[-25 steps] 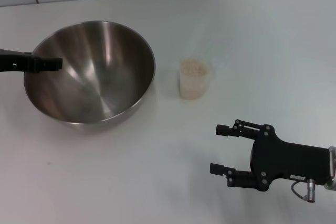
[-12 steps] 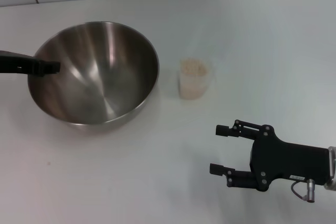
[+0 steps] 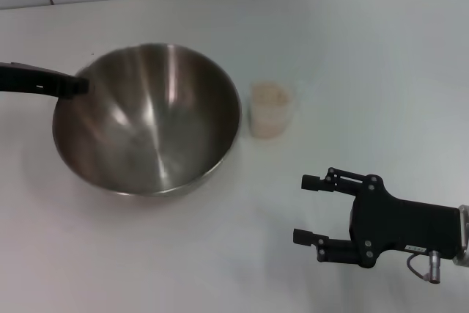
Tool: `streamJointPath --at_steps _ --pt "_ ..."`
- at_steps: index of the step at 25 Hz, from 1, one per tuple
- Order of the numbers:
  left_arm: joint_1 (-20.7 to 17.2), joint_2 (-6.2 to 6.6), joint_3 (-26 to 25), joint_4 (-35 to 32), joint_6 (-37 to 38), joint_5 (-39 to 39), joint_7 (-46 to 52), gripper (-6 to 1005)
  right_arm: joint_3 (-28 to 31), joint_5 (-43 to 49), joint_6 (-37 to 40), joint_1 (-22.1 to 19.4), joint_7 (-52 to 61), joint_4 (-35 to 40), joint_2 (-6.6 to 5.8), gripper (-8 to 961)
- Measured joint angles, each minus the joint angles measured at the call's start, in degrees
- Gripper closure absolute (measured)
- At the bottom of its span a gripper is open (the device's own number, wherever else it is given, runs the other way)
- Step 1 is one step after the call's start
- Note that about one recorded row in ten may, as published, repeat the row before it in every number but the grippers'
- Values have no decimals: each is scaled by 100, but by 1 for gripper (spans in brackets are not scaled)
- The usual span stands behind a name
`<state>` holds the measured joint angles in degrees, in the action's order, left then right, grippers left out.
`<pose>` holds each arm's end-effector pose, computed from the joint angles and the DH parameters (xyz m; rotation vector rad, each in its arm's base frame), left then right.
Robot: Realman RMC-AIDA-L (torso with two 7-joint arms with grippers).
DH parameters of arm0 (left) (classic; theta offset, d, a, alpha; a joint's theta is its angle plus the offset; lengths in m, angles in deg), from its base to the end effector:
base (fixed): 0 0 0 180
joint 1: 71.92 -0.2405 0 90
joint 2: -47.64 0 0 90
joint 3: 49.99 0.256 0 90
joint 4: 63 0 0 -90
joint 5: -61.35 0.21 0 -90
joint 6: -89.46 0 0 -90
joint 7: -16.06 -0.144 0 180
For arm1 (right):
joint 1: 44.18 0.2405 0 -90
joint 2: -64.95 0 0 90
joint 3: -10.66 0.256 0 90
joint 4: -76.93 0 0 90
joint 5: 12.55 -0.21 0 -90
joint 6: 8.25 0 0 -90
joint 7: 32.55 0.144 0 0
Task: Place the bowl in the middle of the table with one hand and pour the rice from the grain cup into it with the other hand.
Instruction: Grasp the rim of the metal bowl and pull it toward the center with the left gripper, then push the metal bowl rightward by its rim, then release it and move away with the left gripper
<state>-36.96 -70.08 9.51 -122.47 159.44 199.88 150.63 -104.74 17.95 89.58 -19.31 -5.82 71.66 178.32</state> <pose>-0.2376 0.4023 0.0284 -2.3720 -1.1069 -0.0185 0.3140 0.2158 -0.0421 -2.6505 0.2524 0.9398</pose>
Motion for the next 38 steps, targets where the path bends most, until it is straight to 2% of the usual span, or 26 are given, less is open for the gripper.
streamJointPath --at_steps 8,15,22,29,30,38 --pt "120 41 -104 64 111 -3 -3 952 0 0 5 -1 -3 5 0 197" --pt "332 117 -616 150 557 -40 -84 957 0 -1 -21 7 -3 33 0 197" --pt "494 160 -701 27 963 -55 -127 959 0 -1 -6 15 12 36 -2 198" --pt "571 90 -676 123 909 -57 -177 959 0 -1 6 17 11 35 -9 198" --pt "631 48 -663 257 850 -20 -246 960 0 -1 8 15 11 34 -10 198" --pt "731 -4 -660 514 695 95 -321 960 0 -1 13 6 2 10 -9 198"
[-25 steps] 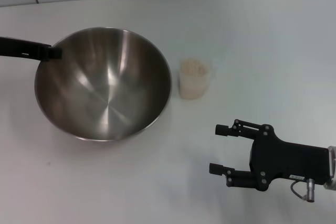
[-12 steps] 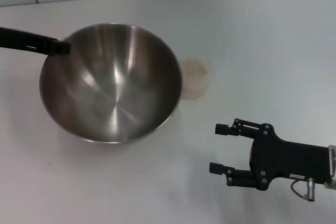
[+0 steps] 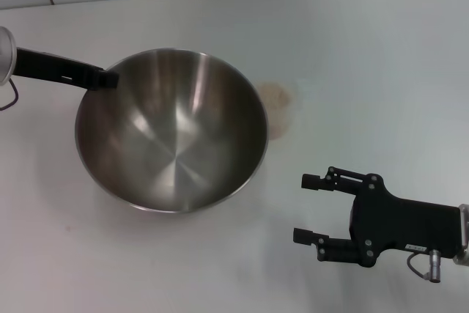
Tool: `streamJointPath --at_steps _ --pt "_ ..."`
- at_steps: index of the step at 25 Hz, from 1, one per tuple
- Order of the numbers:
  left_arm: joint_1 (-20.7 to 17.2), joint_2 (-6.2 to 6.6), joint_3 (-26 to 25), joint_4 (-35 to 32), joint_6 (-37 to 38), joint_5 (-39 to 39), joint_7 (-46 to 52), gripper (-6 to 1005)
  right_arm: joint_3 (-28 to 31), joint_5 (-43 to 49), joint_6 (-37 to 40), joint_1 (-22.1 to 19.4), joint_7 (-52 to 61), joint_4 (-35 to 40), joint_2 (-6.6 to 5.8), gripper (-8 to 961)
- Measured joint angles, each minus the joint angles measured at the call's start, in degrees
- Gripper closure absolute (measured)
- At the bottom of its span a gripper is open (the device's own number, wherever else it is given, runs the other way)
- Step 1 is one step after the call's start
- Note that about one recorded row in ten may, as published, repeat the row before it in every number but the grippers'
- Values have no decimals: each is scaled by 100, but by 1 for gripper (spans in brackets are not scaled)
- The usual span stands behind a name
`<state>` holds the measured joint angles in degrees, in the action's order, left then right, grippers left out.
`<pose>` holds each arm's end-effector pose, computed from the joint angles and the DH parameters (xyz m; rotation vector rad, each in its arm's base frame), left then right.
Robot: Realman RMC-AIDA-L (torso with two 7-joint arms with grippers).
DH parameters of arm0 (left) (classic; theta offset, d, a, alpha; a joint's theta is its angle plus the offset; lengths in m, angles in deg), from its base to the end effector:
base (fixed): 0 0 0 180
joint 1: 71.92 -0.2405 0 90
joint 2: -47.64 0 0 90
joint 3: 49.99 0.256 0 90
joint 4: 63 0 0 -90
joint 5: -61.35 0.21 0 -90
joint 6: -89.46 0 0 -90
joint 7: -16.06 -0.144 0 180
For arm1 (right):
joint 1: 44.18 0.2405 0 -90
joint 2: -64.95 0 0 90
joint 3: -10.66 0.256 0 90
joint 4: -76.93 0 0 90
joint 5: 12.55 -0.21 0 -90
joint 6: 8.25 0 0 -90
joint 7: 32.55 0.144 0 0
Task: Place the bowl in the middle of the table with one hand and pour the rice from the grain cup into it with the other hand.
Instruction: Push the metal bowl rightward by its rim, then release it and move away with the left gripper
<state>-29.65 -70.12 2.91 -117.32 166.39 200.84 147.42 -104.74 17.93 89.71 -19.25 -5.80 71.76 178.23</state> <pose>-0.2107 0.4111 0.0227 -2.5057 -1.1125 -0.0417 0.3135 0.2164 -0.0414 -2.6503 0.2482 0.9430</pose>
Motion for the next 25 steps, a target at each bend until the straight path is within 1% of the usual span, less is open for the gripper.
streamJointPath --at_steps 5,7,11,13,25 --pt "116 -20 -3 260 -119 -36 -88 960 0 0 -22 -15 -6 -4 8 198" --pt "255 -31 -4 498 -213 -64 -171 961 0 0 -30 -15 -6 -2 11 198" --pt "345 -45 -3 650 -298 -83 -215 961 0 0 -37 -15 -8 -1 17 198" --pt "468 -64 -2 826 -360 -109 -277 961 0 0 -38 -15 -9 -2 20 198" --pt "689 -75 7 1174 -582 -245 -473 959 0 0 -44 -15 -13 -10 18 198"
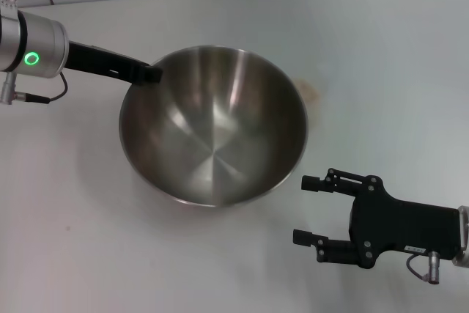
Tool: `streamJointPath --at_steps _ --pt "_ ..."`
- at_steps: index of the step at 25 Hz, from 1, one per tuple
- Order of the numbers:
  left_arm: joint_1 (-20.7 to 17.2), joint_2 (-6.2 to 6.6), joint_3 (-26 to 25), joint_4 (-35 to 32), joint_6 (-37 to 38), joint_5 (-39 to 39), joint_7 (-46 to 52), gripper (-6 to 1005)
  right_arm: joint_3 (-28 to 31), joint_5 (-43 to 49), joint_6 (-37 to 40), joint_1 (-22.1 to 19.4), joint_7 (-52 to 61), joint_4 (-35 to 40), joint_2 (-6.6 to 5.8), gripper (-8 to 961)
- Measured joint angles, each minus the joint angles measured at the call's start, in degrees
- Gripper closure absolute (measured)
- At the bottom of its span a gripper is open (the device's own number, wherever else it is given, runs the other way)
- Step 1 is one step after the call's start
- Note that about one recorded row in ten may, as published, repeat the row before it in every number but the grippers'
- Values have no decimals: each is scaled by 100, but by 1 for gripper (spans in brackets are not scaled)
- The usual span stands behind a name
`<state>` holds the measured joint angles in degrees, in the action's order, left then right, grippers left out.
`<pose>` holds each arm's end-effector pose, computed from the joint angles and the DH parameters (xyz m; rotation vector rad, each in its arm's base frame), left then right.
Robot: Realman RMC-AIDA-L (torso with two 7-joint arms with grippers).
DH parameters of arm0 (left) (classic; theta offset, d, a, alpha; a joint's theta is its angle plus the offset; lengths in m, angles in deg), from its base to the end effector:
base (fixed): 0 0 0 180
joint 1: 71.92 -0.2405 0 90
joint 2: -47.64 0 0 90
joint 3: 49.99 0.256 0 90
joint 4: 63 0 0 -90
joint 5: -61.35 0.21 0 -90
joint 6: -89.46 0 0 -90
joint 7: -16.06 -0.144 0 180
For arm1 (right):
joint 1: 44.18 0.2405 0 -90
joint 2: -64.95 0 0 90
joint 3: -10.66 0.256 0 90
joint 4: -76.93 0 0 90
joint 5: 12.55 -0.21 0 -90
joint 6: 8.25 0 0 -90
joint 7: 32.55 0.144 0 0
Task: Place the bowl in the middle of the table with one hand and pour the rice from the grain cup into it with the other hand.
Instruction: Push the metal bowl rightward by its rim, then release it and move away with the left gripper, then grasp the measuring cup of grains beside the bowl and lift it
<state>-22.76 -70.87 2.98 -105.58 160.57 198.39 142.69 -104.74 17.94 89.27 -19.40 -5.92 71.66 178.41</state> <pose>-0.1873 0.4246 -0.0162 -2.5986 -1.0635 -0.0795 0.3145 0.2154 -0.0430 -2.6500 0.2549 0.9336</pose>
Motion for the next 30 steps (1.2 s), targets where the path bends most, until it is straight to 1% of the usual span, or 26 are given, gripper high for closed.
streamJointPath --at_steps 4,5,12,14,17,19,21,23,26,27,28,29,30 --pt "-50 22 -30 -5 -120 -6 -15 958 0 0 0 -3 0 0 0 198" --pt "-174 43 -58 -83 -225 -17 -79 958 0 0 0 -5 0 0 0 198" --pt "-363 28 -68 -284 -297 -95 -324 957 0 0 -8 -9 1 0 4 198" --pt "-454 41 -67 -428 -272 -274 -464 957 1 1 -8 -9 1 0 6 197" --pt "-598 35 -50 -782 -86 -444 -675 847 11 -7 -8 -12 0 1 8 197" --pt "-812 7 -6 -1181 40 -663 -978 774 61 -64 -9 -44 1 1 8 197" --pt "-1301 -14 237 -1783 133 -1319 -1526 705 138 -157 -8 -104 1 -1 12 197" --pt "-1760 2 548 -2186 180 -1968 -1950 637 233 -293 5 -202 1 -5 13 197" --pt "-2495 25 839 -2817 475 -2601 -2596 535 455 -487 42 -371 3 -6 -3 197" --pt "-2660 24 865 -2963 662 -2683 -2791 502 608 -585 32 -447 22 -11 -9 197" --pt "-2660 24 865 -2963 662 -2683 -2791 469 761 -688 -5 -514 34 -16 -7 197" --pt "-2840 25 881 -3127 907 -2768 -2990 436 951 -838 -71 -584 38 -22 1 197" --pt "-3037 32 843 -3301 1468 -2830 -3168 403 1138 -1016 -188 -641 41 -24 21 197"
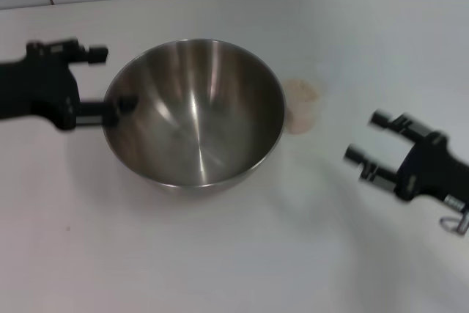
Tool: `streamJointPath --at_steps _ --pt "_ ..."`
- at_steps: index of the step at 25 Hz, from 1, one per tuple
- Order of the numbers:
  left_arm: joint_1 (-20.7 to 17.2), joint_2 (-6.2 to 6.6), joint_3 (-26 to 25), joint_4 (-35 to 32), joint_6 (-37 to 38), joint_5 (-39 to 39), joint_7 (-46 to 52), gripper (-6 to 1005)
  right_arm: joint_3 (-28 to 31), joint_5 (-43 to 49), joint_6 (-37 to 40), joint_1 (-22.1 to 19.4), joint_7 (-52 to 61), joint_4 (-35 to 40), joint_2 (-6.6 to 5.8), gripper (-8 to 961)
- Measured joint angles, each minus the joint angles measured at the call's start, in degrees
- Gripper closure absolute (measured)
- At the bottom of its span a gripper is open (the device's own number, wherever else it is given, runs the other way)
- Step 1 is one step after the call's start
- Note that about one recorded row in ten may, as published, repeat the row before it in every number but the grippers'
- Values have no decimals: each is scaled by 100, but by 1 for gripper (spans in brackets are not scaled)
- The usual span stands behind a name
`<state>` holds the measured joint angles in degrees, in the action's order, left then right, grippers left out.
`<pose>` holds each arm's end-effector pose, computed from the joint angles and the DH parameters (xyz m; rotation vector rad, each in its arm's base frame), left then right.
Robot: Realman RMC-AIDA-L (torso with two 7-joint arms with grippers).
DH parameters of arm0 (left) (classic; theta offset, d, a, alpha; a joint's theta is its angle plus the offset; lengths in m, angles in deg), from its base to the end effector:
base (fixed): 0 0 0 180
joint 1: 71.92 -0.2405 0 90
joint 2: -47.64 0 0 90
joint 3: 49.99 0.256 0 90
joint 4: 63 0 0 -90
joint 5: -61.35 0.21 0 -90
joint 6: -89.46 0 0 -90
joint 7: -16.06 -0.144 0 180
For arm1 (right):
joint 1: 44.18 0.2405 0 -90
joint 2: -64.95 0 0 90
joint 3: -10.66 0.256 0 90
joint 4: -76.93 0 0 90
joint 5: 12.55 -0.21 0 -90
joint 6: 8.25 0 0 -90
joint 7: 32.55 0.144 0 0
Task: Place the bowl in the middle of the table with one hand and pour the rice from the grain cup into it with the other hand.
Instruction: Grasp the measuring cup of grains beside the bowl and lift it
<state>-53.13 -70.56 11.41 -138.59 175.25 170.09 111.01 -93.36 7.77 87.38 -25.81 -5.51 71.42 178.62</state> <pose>-0.2084 0.3271 0.0525 -2.7244 -0.2737 -0.4047 0.3428 0.2187 -0.0155 -2.2119 0.4501 0.9166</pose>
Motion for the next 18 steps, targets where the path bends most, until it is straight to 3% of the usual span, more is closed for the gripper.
streamJointPath --at_steps 3,8,14,18 --pt "-63 4 -89 -49 464 2 -24 304 509 -595 -561 -99 0 33 92 197" --pt "-60 15 -159 2 530 129 -33 137 709 -873 -1719 118 -31 222 173 197" --pt "36 7 -163 200 485 158 -39 137 706 -874 -3047 372 -37 761 281 197" --pt "89 7 -152 292 475 159 -41 137 650 -813 -3440 427 -39 1031 326 197"
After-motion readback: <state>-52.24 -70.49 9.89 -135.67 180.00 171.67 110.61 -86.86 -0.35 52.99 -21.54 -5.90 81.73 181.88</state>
